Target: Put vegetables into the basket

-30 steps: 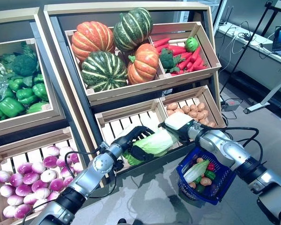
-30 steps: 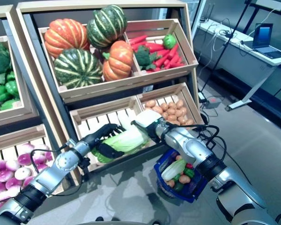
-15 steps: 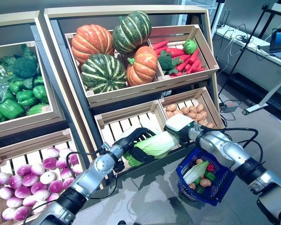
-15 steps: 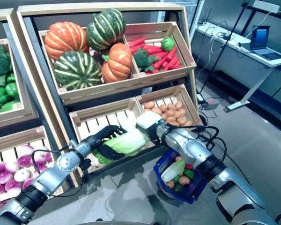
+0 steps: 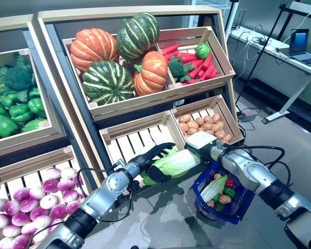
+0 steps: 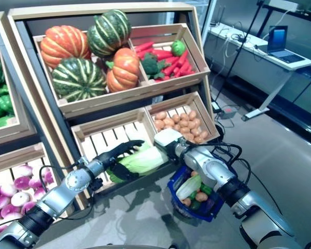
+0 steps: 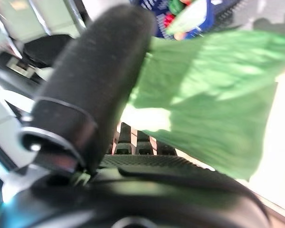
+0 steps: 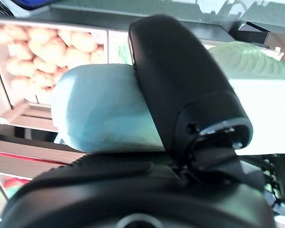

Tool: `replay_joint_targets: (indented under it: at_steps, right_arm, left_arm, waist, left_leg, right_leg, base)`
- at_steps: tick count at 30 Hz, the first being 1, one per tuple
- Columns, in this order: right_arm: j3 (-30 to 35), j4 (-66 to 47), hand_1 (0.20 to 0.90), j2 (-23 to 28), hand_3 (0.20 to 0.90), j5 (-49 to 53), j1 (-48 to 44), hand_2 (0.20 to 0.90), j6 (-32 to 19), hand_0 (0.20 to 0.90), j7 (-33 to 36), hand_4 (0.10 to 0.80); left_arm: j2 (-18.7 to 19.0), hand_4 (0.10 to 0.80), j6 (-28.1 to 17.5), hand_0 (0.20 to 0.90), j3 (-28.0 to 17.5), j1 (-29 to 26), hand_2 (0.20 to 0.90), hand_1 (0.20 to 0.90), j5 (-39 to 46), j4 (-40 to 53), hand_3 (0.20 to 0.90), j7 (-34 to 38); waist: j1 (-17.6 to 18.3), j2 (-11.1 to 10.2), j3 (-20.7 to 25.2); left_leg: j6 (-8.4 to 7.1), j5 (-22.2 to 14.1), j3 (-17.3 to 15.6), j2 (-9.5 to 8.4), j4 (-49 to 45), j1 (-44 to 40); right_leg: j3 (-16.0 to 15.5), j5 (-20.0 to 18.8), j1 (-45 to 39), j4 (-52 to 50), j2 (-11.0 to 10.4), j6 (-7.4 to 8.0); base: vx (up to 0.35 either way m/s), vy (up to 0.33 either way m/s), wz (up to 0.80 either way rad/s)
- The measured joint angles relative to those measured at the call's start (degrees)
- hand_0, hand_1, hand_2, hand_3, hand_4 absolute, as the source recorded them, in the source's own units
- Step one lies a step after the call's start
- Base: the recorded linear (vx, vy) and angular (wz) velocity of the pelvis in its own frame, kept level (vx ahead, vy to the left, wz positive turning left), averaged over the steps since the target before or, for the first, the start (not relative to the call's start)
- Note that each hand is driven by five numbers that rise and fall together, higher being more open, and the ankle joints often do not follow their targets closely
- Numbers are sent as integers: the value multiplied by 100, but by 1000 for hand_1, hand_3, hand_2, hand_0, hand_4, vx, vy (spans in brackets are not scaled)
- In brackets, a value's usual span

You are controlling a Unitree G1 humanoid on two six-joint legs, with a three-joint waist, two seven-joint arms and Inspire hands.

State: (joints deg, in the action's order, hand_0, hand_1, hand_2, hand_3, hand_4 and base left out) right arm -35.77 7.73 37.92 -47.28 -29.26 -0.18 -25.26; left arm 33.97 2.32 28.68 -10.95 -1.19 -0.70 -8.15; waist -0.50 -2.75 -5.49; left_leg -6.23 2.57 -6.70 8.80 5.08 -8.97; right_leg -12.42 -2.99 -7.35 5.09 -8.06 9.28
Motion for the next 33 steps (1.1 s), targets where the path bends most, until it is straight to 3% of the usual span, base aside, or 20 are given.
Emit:
replay_joint_targets:
  at_steps: [10,17,26,30,33]
  right_arm:
    - [323,-111,300,74,300,25,772,300,628,300,-412,400]
    - [638,678,300,153,300,32,1898,300,1265,300,-318,400]
    - [1574,2085,300,-599,300,824,2993,300,1908,300,1093,400]
    - [1644,2388,300,-1033,300,1597,3222,300,1920,300,1831,400]
    - [1750,2633,300,-1399,300,2897,3312,300,1917,300,2482,400]
  left_arm:
    - [-1,800,-2,900,-47,114,900,900,150,43,900,66]
    - [-13,800,-57,900,-659,244,900,900,150,89,900,351]
    - [-13,800,-394,900,-761,703,900,900,146,71,900,381]
    - [-17,800,-495,900,-760,720,900,900,148,58,900,390]
    - [-71,800,-624,900,-761,721,900,900,150,36,900,493]
  waist:
    - [253,-1,1]
    - [262,-2,-1]
    - [449,12,-10]
    - [513,48,-10]
    - [529,95,-1]
  left_leg:
    - [7,-7,-155,7,3,10]
    - [16,-27,-270,5,4,-11]
    - [25,-35,-321,13,42,-9]
    - [51,-51,-340,12,42,-5]
    - [50,-51,-358,10,42,-13]
  right_leg:
    - [156,-40,110,2,9,-11]
    - [261,-56,156,2,10,-8]
    - [300,-60,183,5,14,-10]
    - [335,-62,184,6,13,-13]
    - [354,-66,188,6,13,-14]
  base:
    - [-13,6,-8]
    - [7,-17,-7]
    - [-8,-18,-2]
    - [-6,-4,-2]
    - [-1,2,-1]
